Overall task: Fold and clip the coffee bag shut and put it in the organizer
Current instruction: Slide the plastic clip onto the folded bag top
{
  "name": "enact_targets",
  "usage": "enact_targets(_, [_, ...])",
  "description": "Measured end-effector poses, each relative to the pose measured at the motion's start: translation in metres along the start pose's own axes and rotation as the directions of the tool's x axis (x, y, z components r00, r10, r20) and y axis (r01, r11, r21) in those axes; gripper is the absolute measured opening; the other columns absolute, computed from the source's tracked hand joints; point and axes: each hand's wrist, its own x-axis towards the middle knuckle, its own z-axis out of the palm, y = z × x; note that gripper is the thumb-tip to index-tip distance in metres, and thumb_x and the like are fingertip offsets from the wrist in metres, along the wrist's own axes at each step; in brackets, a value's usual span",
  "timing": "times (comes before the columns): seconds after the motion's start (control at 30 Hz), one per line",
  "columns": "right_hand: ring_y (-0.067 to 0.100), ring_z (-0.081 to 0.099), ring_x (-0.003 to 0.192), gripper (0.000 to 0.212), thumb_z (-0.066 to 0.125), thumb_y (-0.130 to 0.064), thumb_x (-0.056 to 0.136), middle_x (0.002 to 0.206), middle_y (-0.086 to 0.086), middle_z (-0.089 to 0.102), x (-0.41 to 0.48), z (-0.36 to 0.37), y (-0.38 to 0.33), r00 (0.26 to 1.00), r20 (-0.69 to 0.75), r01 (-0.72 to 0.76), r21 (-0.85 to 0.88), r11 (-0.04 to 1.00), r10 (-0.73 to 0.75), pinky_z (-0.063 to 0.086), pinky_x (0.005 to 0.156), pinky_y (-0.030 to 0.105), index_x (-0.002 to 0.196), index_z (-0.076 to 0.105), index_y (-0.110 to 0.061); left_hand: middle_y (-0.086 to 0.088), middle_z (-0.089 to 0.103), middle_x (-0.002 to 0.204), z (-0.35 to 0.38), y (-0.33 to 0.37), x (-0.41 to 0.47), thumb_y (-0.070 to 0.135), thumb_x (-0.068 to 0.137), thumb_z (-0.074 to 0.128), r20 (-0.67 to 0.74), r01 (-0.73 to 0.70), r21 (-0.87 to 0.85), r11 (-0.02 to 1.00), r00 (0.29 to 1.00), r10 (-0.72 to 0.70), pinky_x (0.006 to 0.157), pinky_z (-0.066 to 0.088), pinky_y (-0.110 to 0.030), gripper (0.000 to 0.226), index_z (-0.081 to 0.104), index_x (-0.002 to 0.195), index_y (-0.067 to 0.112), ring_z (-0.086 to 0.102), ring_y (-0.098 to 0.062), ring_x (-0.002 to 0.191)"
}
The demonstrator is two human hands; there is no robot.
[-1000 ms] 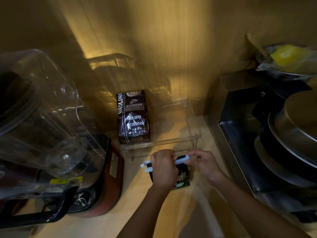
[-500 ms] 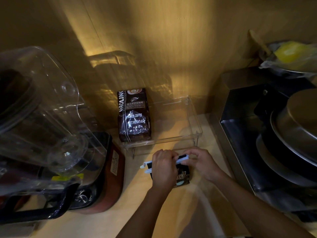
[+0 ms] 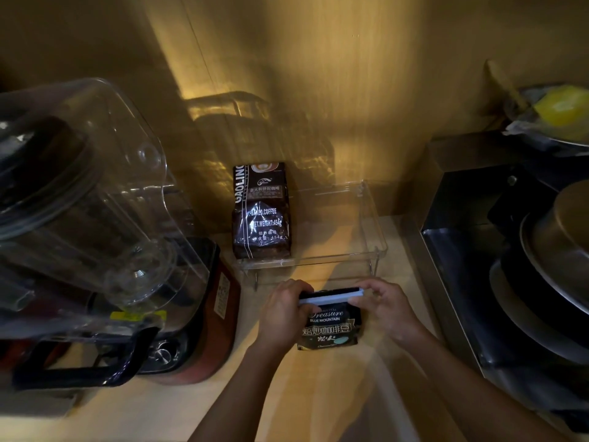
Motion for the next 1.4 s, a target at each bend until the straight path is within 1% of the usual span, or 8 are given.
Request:
enact_targets(0.2, [0.021,0.044,0.103,0.016,0.068,-0.023,0.076,0.100,-0.002,0.057,0.008,-0.008,-0.006,0.990,0.138,0.092,-0.440,0.893,-0.035,0.043,0.088,0.040,0.091,0.062,-0.021,-0.002,0.065,0.096,0.000,0.001,-0.002,0.018,0.076,0.067,-0.027,-0.011,-0.013,1.000,1.000,0.011,0.080,0.047,-0.033,0.016,0.064,0.092,0.016,0.053,-0.015,0.092])
enact_targets(0.3, [-0.004,0.033,0.097,0.024,0.067,-0.030,0.075,0.091,-0.014,0.052,0.009,-0.003,-0.012,0.961,0.216,0.271,-0.603,0.750,-0.173,0.032,0.083,0.030,0.099,0.062,-0.024,-0.002,0.064,0.097,0.001,0.002,-0.001,0.017,0.074,0.068,-0.032,0.001,-0.013,1.000,1.000,-0.001,0.082,0.046,-0.035,0.017,0.063,0.091,0.016,0.052,-0.017,0.094])
enact_targets(0.37, [-0.019,0.030,0.091,0.023,0.067,-0.027,0.076,0.087,-0.016,0.049,0.009,0.002,-0.014,0.934,0.239,0.357,-0.622,0.697,-0.265,0.023,0.078,0.024,0.098,0.063,-0.021,-0.002,0.063,0.099,0.002,0.001,-0.002,0.017,0.075,0.068,-0.029,0.013,-0.017,1.000,0.999,-0.013,0.082,0.046,-0.035,0.018,0.062,0.092,0.016,0.051,-0.016,0.095])
enact_targets(0.53, [0.013,0.044,0.087,0.014,0.066,-0.020,0.078,0.085,-0.004,0.053,0.008,0.005,-0.010,0.915,0.218,0.394,-0.658,0.642,-0.338,0.029,0.077,0.025,0.087,0.062,-0.010,0.001,0.060,0.101,0.001,-0.002,-0.002,0.021,0.076,0.067,0.006,-0.016,-0.002,1.000,1.000,0.016,0.076,0.035,-0.025,0.021,0.059,0.096,0.019,0.046,-0.013,0.095])
enact_targets(0.73, [0.024,0.050,0.086,0.017,0.066,-0.017,0.078,0.086,0.011,0.061,0.011,0.004,-0.008,0.906,0.253,0.415,-0.691,0.592,-0.340,0.035,0.081,0.032,0.082,0.060,-0.002,-0.007,0.063,0.102,0.010,0.008,0.003,0.022,0.083,0.059,0.068,-0.161,0.115,0.980,0.986,0.154,0.084,0.037,-0.033,0.021,0.060,0.101,0.013,0.052,-0.023,0.098])
enact_targets(1.03, [0.022,0.050,0.082,0.013,0.067,-0.014,0.076,0.083,0.010,0.061,0.011,0.002,-0.008,0.896,0.239,0.430,-0.679,0.595,-0.374,0.029,0.075,0.027,0.081,0.061,-0.004,-0.010,0.065,0.097,0.019,0.010,0.006,0.018,0.081,0.058,-0.023,-0.174,0.170,0.970,0.983,0.181,0.079,0.037,-0.032,0.017,0.062,0.096,0.010,0.054,-0.025,0.093])
enact_targets(1.23, [0.018,0.048,0.083,0.013,0.065,-0.017,0.079,0.086,0.008,0.062,0.010,0.003,-0.008,0.886,0.261,0.451,-0.676,0.583,-0.384,0.027,0.075,0.026,0.085,0.061,-0.006,-0.004,0.068,0.094,0.008,0.000,0.002,0.026,0.080,0.063,-0.077,-0.205,0.128,0.970,0.973,0.216,0.069,0.020,-0.019,0.019,0.065,0.095,0.016,0.054,-0.019,0.090])
enact_targets(1.4, [0.015,0.047,0.093,0.017,0.060,-0.025,0.081,0.096,-0.003,0.057,0.014,0.005,-0.018,0.865,0.340,0.489,-0.730,0.477,-0.368,0.029,0.083,0.026,0.095,0.059,-0.014,-0.007,0.069,0.090,0.015,0.001,0.001,0.020,0.080,0.062,-0.134,-0.172,0.136,0.976,0.973,0.190,0.074,0.029,-0.023,0.014,0.065,0.090,0.011,0.056,-0.021,0.086])
